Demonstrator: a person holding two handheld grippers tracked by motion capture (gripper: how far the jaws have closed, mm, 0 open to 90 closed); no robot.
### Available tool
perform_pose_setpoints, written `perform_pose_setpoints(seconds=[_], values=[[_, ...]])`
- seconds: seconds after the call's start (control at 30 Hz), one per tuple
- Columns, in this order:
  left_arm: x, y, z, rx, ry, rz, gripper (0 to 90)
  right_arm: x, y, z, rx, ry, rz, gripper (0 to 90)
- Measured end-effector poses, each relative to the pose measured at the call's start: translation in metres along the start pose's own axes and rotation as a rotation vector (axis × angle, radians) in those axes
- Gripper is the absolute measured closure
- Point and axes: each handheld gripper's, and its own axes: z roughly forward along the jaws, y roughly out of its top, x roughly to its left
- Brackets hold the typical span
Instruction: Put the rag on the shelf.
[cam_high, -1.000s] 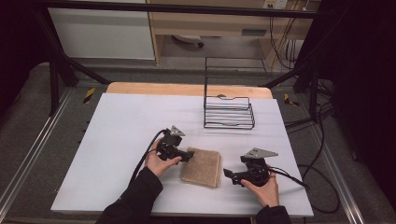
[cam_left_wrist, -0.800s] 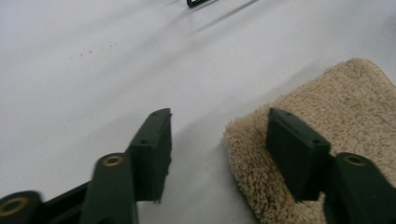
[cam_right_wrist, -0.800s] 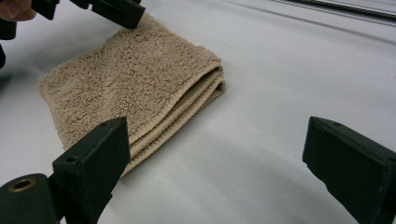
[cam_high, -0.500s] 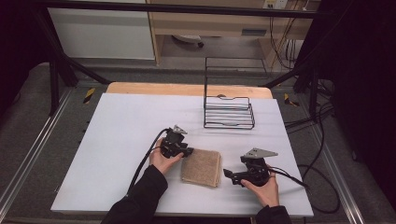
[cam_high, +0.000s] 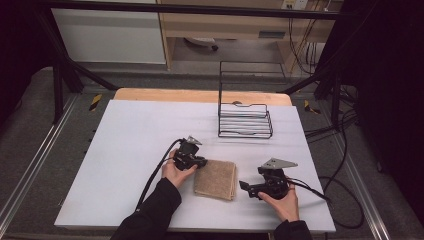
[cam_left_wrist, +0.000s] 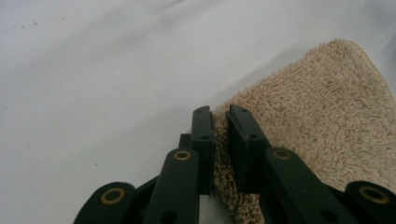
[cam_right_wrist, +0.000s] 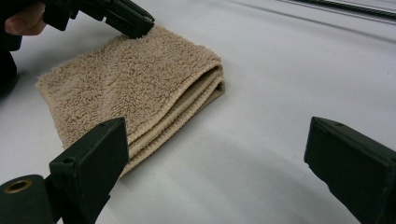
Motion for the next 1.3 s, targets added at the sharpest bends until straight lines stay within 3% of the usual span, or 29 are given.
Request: perform_pose_setpoints(seconds=[0.4, 0.67, 0.77, 0.87, 0.97, 1.17, 1.3], values=[[-0.004, -0.003, 0.001, -0.01, 0.019, 0.022, 82.9, -0.002, 0.008, 0.006, -0.018, -0.002, 0.028, 4.9], [-0.002, -0.004, 0.002, -0.021, 0.005, 0.025, 83.1, 0.0, 0.021, 0.026, -0.012, -0.001, 0.035, 5.9], [-0.002, -0.005, 0.001, -0.022, 0.006, 0.033, 83.0, 0.0, 0.026, 0.035, -0.018, 0.004, 0.063, 9.3], [-0.001, -0.005, 0.001, -0.027, 0.005, 0.035, 83.0, -0.001, 0.031, 0.044, -0.012, -0.022, 0.065, 14.8], [-0.001, -0.005, 0.001, -0.028, 0.004, 0.036, 83.0, -0.002, 0.035, 0.055, -0.004, -0.041, 0.064, 26.2], [-0.001, -0.005, 0.001, -0.031, 0.004, 0.038, 83.0, -0.004, 0.035, 0.061, 0.013, -0.047, 0.082, 41.6], [-0.001, -0.005, 0.001, -0.03, -0.003, 0.037, 82.9, -0.003, 0.033, 0.063, 0.032, -0.025, 0.091, 52.5]])
